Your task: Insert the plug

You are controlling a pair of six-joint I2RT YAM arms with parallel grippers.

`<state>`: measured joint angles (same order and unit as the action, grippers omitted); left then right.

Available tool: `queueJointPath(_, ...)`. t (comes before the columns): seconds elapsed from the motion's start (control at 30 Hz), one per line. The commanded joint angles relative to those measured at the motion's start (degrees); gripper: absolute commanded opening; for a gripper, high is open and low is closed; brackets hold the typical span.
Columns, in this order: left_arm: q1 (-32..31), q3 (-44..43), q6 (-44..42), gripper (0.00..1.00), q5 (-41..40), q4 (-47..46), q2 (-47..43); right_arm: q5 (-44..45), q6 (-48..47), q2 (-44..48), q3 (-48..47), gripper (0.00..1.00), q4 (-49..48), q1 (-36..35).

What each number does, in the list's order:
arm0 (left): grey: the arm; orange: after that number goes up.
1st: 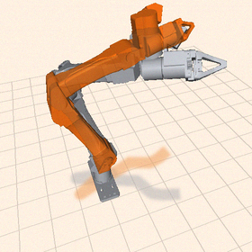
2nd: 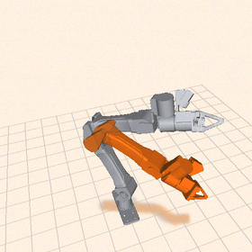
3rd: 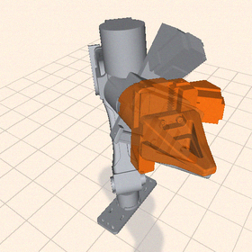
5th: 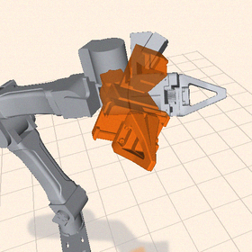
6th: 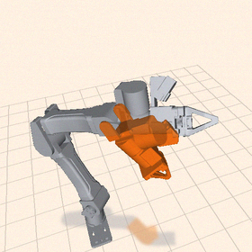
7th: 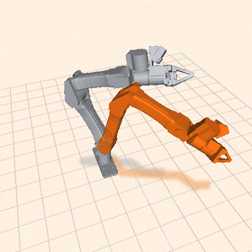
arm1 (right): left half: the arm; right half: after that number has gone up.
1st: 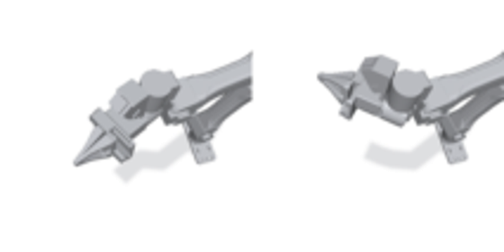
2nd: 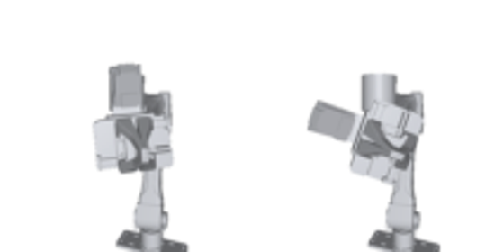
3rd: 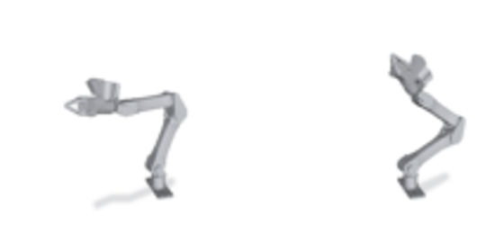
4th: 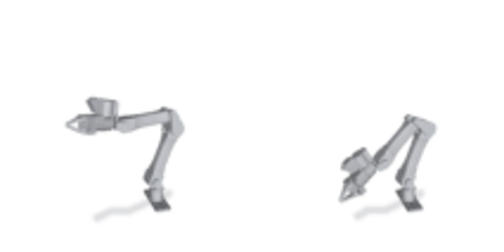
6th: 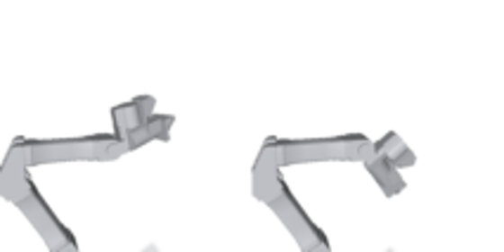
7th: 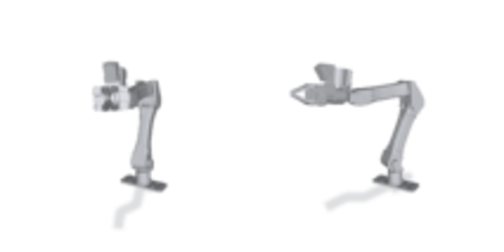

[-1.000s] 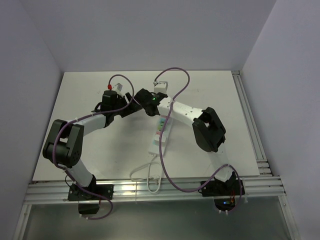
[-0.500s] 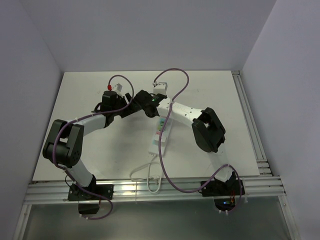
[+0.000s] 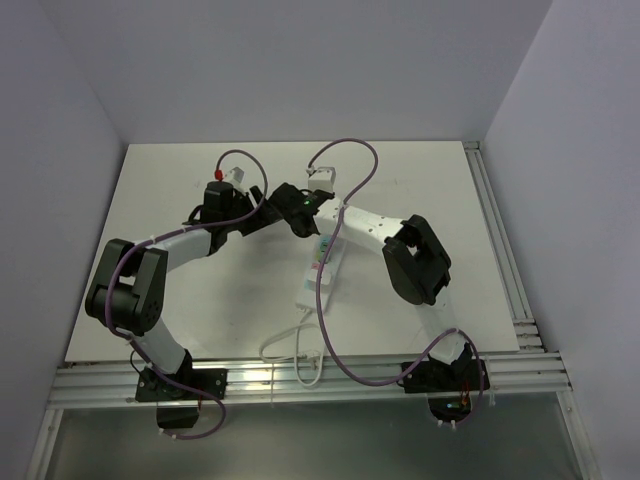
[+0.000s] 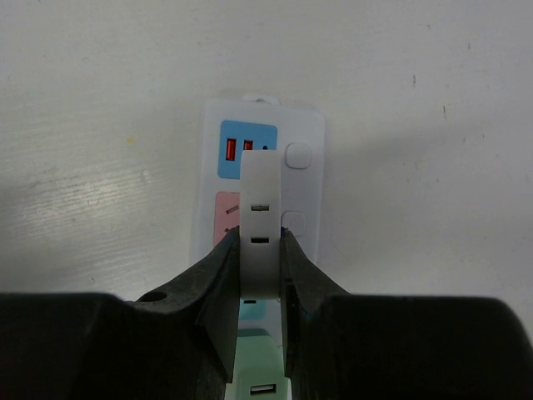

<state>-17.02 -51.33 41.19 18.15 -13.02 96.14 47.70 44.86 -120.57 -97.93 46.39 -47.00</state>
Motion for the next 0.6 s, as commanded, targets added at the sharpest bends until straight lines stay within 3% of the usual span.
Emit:
queueJointPath(0.0,0.4,0.3,-0.6,0.70,0.7,-1.8,-2.5,0.8,0.1,0.3,0.5,0.00,-1.0,-0.2)
queueJointPath(0.57,0.6,1.1,-1.1,0.70,1.1,-2.0,-2.1,-2.2,2.4,-1.9,0.5,0.00,-2.2,-0.5)
